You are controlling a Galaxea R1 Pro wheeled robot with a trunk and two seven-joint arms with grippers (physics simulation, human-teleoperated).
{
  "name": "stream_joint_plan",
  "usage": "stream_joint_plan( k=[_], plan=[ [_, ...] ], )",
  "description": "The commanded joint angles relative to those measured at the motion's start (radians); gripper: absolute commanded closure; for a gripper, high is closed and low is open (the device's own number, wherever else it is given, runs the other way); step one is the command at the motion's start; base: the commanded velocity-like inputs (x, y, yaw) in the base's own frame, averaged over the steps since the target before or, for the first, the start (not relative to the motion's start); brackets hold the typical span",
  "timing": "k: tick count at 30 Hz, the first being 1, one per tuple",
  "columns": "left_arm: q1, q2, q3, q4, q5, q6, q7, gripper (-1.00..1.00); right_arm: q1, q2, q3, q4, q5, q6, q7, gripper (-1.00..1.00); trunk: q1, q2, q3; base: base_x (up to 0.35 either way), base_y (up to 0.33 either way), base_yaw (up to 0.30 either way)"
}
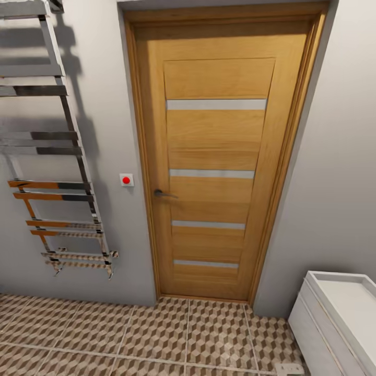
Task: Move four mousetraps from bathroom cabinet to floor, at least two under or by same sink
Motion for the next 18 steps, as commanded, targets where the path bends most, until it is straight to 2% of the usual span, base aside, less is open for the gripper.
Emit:
stream_joint_plan(
  k=[1, 18],
  plan=[
    [0.000, 0.000, 0.001, -0.001, 0.000, 0.005, 0.001, -1.00, 0.000, 0.000, 0.001, 0.000, 0.000, -0.003, -0.003, -1.00, 0.000, -0.001, 0.000, 0.000, 0.000, 0.300],
    [0.000, -0.010, -0.001, -0.002, -0.006, -0.009, 0.002, -1.00, 0.000, 0.000, 0.002, 0.001, 0.000, -0.003, -0.003, -1.00, 0.000, -0.001, 0.000, 0.000, 0.000, 0.300]
  ],
)
